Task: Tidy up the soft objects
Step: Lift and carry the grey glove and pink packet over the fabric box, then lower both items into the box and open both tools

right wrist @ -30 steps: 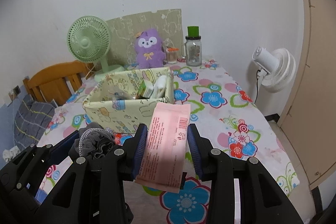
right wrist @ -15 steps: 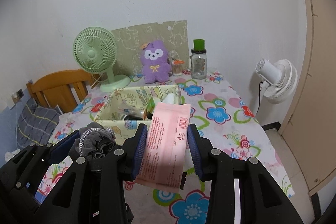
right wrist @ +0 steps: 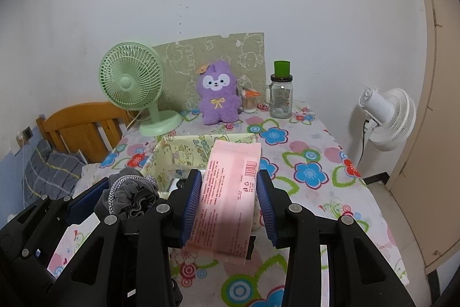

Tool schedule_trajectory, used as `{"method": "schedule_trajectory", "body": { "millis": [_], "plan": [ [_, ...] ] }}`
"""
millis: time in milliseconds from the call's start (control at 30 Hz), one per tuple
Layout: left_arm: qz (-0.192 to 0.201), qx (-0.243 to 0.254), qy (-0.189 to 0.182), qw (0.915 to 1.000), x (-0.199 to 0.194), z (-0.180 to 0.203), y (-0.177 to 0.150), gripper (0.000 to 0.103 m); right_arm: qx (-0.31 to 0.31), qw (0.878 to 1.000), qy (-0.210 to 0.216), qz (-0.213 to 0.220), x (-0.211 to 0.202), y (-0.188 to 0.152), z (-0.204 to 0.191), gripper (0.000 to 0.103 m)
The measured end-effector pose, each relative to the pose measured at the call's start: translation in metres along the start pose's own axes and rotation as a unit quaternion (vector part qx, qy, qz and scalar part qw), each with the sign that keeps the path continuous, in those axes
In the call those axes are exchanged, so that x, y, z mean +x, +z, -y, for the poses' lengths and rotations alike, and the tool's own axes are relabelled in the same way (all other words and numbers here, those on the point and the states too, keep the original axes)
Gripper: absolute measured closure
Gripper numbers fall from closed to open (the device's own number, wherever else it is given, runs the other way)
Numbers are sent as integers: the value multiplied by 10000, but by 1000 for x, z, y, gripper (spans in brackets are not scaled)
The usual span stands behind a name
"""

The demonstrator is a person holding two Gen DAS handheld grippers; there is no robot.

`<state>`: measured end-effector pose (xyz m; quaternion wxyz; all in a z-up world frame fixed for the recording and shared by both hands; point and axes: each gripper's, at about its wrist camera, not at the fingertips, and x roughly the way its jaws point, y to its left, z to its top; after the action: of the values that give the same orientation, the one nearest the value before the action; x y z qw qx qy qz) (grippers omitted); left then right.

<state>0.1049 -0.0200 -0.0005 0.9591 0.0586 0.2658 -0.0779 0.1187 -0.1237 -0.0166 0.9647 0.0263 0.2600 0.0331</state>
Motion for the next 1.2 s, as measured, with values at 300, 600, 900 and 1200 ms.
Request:
{"method": "schedule_trajectory", "body": {
  "millis": [300, 600, 900, 1200],
  "plan": [
    [-29, 2, 9, 10000, 28, -9, 14, 50, 7, 10000, 11, -24, 31, 16, -2, 60],
    [-102, -4, 48, 9999, 60, -20, 26, 50, 83, 9999, 55, -86, 66, 30, -5, 60],
    [-257, -12, -83, 9996, 97, -28, 33, 50, 143, 9996, 75, -213, 103, 38, -6, 60],
    [-446, -150, -121, 9988, 135, -37, 33, 49, 164, 9989, 106, -428, 138, 38, -3, 60]
  ]
}}
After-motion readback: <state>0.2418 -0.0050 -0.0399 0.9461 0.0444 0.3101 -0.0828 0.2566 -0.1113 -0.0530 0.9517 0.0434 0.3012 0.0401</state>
